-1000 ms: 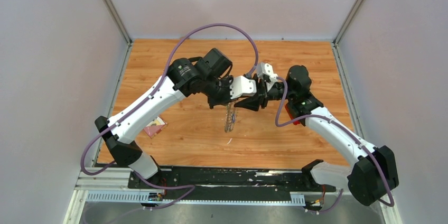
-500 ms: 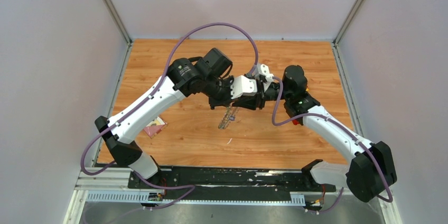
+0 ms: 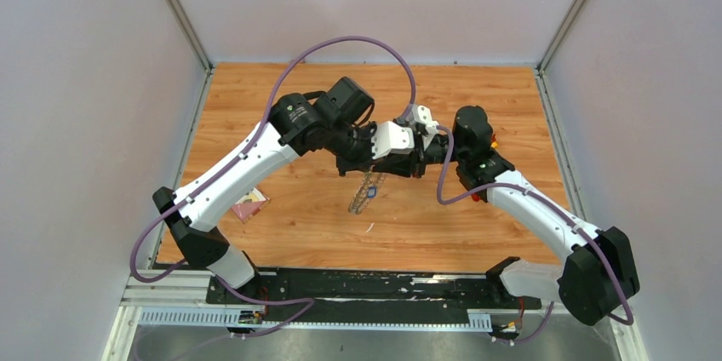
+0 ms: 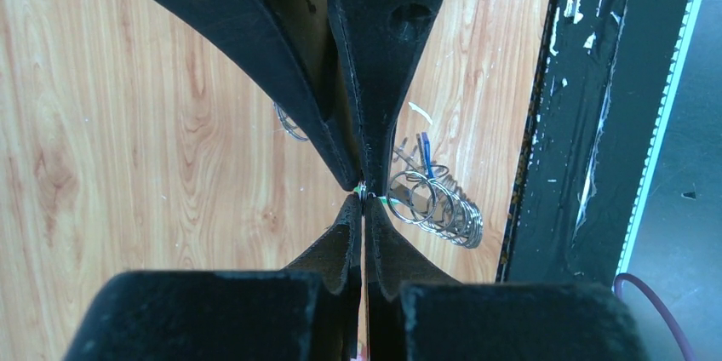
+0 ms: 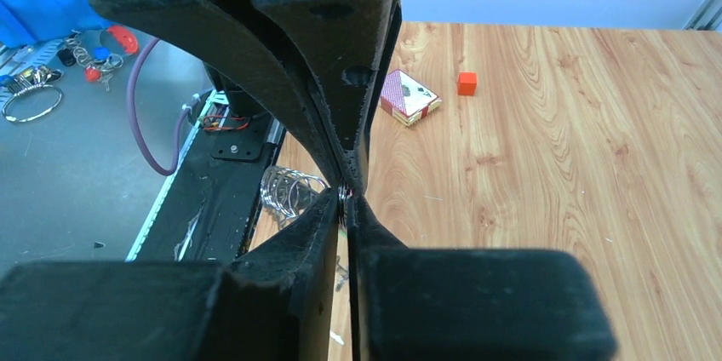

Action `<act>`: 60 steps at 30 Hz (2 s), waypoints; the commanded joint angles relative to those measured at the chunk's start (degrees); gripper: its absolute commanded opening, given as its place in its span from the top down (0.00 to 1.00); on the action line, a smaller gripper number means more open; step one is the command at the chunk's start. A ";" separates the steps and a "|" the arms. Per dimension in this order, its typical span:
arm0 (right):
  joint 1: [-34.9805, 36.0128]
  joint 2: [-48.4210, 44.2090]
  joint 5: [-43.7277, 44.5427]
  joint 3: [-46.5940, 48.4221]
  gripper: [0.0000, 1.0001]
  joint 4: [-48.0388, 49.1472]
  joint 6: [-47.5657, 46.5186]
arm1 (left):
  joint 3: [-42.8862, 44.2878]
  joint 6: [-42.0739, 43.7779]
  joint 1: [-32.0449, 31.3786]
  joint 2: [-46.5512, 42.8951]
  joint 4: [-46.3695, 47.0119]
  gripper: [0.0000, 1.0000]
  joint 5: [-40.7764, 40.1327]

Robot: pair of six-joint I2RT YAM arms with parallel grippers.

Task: Put the keys on the keyring

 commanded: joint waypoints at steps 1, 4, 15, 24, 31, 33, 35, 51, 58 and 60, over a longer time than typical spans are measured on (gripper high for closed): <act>0.37 0.51 0.65 0.31 0.92 0.43 -0.99 | 0.68 -1.48 0.09 -3.12 2.72 1.00 2.46; 0.49 0.58 1.12 0.31 0.97 0.49 -1.01 | 0.53 -1.56 0.09 -3.11 2.94 1.00 2.72; 0.45 -0.78 2.91 0.33 1.00 0.55 -0.80 | -1.99 -2.04 0.09 -4.85 6.44 0.95 1.69; -0.90 -2.65 -1.03 0.90 1.00 0.19 -1.53 | -10.08 1.85 0.90 -12.54 11.21 0.53 -1.37; -1.14 -2.09 -7.87 2.43 1.00 -0.15 -1.47 | -18.20 5.56 1.95 -17.37 17.92 0.43 -1.80; -1.21 -2.19 -8.14 2.68 1.00 -0.69 -1.80 | -20.73 5.90 1.98 -18.15 20.65 0.43 -1.21; -1.42 -2.21 -8.51 2.65 1.00 -0.74 -1.79 | -22.69 5.68 1.98 -18.72 23.01 0.43 -0.03; -1.77 -2.18 -9.21 2.95 1.00 -1.69 -2.38 | -29.49 3.85 1.99 -19.29 29.55 0.43 12.89; -1.94 -2.12 -9.40 3.00 1.00 -2.32 -3.08 | -28.81 2.92 1.93 -17.91 29.78 0.54 13.57; -1.85 -2.15 -9.39 3.08 1.00 -2.49 -3.20 | -28.40 3.10 1.94 -17.55 29.13 0.61 13.27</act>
